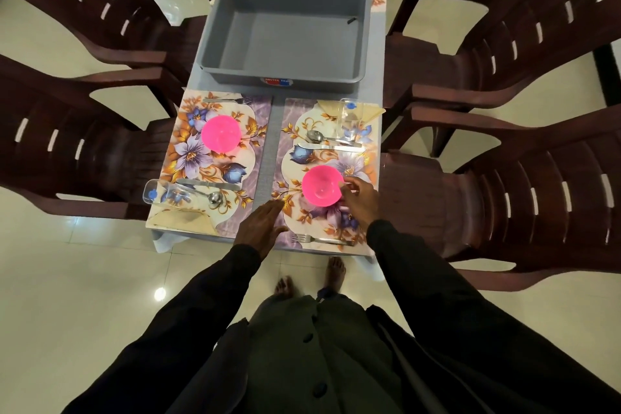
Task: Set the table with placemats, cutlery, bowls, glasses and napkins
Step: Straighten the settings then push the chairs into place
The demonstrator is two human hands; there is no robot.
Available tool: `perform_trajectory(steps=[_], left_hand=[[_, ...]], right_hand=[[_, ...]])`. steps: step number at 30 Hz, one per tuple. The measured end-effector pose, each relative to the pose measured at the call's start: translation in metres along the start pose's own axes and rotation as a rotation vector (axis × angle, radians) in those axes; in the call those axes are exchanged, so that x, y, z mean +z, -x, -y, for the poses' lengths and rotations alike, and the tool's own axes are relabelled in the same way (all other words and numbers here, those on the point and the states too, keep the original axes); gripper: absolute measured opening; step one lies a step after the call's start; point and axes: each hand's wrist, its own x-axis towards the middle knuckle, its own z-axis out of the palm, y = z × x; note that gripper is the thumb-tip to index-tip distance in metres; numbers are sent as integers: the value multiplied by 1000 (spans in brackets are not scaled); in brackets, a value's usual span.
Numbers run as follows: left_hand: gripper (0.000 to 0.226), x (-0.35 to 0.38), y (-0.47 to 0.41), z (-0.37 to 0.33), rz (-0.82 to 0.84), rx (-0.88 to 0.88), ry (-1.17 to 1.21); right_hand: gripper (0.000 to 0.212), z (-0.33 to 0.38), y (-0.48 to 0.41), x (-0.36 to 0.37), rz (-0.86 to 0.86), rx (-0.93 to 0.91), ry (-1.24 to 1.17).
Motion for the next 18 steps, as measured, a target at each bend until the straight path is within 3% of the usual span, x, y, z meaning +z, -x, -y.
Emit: perform_trajectory(steps=[9, 18], left_hand=[[62, -9, -11, 7, -53, -64, 42], [58, -20, -47, 16, 24, -33, 108]], right_hand=[[26, 10, -12, 17, 19, 28, 19], [24, 12, -15, 26, 32, 46, 3]])
